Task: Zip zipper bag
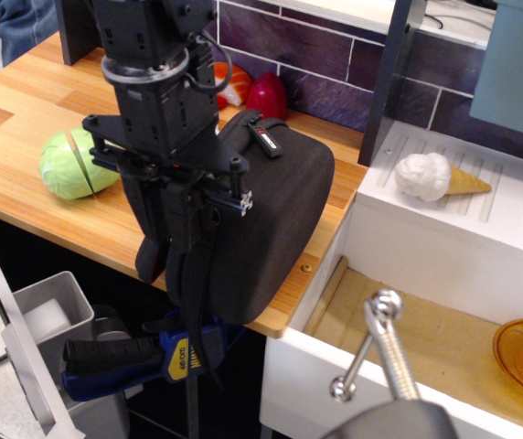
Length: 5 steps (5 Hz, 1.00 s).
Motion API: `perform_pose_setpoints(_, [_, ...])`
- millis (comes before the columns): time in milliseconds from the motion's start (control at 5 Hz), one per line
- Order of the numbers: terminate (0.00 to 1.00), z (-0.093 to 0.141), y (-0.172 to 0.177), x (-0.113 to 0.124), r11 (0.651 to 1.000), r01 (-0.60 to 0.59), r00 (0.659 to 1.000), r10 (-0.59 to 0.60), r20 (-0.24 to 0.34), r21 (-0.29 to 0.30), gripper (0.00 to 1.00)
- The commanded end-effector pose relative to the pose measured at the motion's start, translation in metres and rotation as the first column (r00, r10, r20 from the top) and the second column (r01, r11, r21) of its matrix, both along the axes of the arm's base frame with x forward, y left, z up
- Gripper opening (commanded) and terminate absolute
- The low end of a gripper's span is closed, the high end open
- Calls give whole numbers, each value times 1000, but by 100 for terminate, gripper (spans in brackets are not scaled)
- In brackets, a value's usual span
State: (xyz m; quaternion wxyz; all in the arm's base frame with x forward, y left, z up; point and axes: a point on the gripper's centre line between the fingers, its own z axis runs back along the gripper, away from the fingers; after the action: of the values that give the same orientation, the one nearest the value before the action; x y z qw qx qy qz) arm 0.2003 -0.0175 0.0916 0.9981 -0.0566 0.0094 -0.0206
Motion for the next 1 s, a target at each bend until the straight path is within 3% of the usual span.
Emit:
perform_pose_setpoints(0, [0, -21, 5, -29, 999, 13, 1000, -12, -20, 34, 0])
perform_pose_setpoints(200, [0, -35, 3, -42, 998, 22, 999, -20, -27, 66, 0])
perform_pose_setpoints(400, [0, -60, 2, -37, 997, -14, 1000, 13, 3, 81, 0])
perform_pose_setpoints(600, [0, -85, 2, -43, 991, -3, 1000, 3, 2, 132, 0])
perform_pose_setpoints(800, [0, -101, 2, -44, 994, -12, 995, 1, 97, 106, 0])
